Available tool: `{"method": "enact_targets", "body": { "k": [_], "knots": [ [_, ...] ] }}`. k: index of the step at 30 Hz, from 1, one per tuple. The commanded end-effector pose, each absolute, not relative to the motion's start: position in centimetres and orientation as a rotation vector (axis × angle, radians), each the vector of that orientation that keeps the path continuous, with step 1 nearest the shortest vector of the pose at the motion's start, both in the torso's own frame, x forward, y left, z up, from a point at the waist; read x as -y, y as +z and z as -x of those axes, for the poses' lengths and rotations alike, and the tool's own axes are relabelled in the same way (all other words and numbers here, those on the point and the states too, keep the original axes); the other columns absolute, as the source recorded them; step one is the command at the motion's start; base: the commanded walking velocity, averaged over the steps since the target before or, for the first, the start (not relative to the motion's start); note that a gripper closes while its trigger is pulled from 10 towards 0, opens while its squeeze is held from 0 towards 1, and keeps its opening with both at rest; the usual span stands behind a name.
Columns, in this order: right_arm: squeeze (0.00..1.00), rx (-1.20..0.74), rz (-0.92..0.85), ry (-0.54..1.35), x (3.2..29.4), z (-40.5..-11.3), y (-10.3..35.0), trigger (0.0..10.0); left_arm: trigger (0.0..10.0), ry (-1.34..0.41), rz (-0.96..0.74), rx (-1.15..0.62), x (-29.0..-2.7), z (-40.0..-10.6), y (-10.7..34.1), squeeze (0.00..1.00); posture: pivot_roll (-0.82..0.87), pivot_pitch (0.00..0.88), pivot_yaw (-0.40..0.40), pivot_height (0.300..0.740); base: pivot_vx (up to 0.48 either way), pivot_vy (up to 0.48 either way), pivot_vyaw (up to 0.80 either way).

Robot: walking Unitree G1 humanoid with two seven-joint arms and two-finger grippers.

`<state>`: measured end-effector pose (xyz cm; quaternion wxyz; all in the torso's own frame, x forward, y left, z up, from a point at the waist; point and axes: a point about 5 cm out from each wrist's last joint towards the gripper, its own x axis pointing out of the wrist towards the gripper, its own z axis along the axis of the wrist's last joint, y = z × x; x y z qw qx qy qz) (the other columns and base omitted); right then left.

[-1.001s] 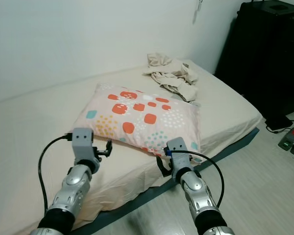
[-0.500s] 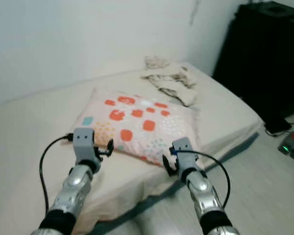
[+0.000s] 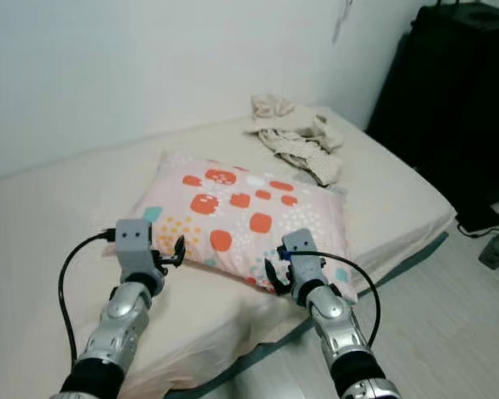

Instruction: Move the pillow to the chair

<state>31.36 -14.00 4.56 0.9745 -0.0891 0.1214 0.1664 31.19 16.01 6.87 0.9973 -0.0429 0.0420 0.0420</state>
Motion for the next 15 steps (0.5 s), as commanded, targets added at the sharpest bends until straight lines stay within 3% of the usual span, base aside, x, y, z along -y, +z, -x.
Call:
{"method": "enact_targets", "body": {
  "k": [1,15],
  "knots": [
    [0.00,-0.275,0.181,0.340,14.09,-30.93,3.81,10.0,10.0,0.095,0.088,-0.093,-16.15,-30.90,6.54,0.00,-0.06,0.078,-0.030,0.740,0.000,0.000,0.00],
    [0.00,-0.270,0.179,0.328,14.41,-30.93,3.90,10.0,10.0,0.069,0.118,-0.070,-15.68,-31.35,7.10,0.00,-0.07,0.075,-0.017,0.740,0.000,0.000,0.00]
  ]
}}
